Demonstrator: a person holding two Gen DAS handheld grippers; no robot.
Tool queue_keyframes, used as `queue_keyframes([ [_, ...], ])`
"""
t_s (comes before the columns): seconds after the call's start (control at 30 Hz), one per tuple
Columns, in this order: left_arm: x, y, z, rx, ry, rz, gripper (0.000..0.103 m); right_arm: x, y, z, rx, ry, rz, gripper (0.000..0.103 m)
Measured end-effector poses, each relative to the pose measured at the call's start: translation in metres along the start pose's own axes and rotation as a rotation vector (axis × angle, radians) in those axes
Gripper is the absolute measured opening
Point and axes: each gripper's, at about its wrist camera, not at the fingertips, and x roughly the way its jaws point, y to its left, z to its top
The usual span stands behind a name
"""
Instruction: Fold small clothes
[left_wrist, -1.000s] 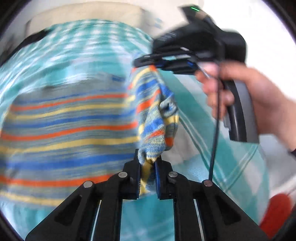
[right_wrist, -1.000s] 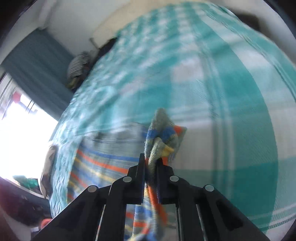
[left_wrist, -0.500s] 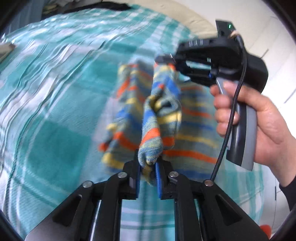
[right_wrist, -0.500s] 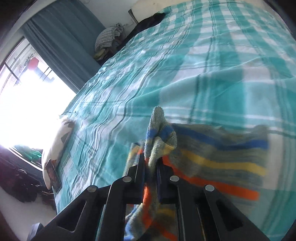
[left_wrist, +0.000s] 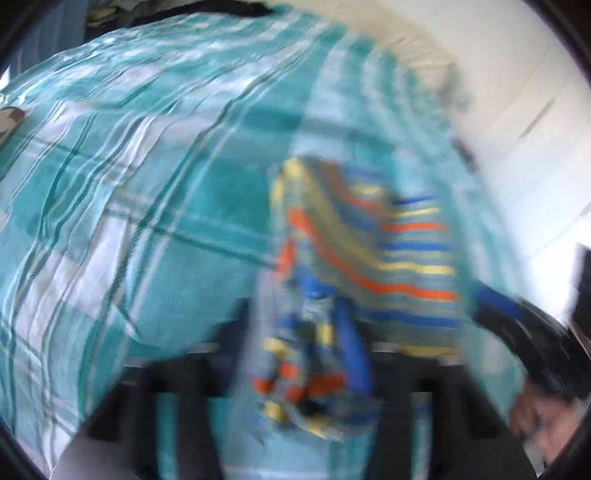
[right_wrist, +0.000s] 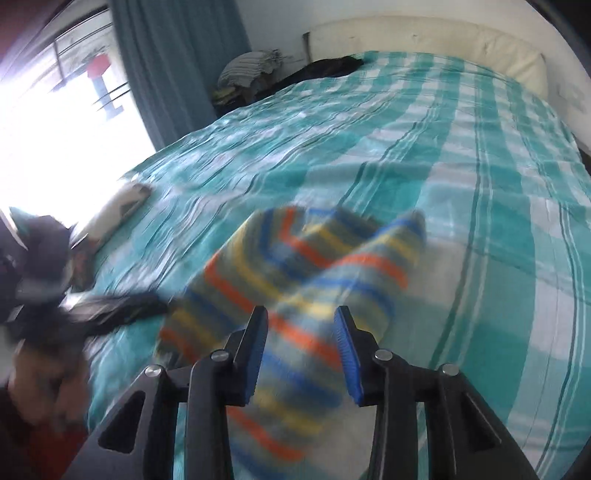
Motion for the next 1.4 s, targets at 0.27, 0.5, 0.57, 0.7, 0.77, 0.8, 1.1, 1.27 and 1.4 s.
queue_keyframes([
  [0.27,-0.043,0.041,-0.007,-0.102,-0.036,-0.038,0.056,0.017,0.028,-0.066,-0.047,0.092,-0.093,0.038],
  [0.5,-0.001,0.007,-0.035,0.107,0.084,0.098,0.024,0.004,0.037,-0.061,0.022,0.033,-0.082,0.038],
  [0.57,0.003,0.024,-0.042,0.032,0.098,0.048,0.024,0.027,0.026,-0.082,0.066,0.148,-0.114,0.039],
  [0.7,-0.033,0.039,-0.053,-0.002,0.065,0.051,0.044,-0.001,0.025,-0.091,0.121,0.094,-0.151,0.039],
  [0.77,-0.056,0.043,-0.067,-0.008,0.019,0.047,0.076,-0.024,0.033,-0.093,0.143,0.052,-0.147,0.052],
  [0.8,-0.067,0.042,-0.077,-0.005,-0.017,0.047,0.087,-0.035,0.039,-0.096,0.139,0.039,-0.175,0.068],
  [1.1,-0.083,0.009,-0.127,0.109,-0.039,0.059,0.090,-0.098,0.084,-0.133,0.208,0.054,-0.488,0.091],
  [1.27,-0.093,-0.009,-0.144,0.164,-0.047,0.060,0.090,-0.118,0.096,-0.146,0.151,0.059,-0.614,0.091],
  [1.4,-0.098,-0.020,-0.151,0.207,-0.062,0.076,0.090,-0.128,0.097,-0.151,0.142,0.062,-0.667,0.091],
])
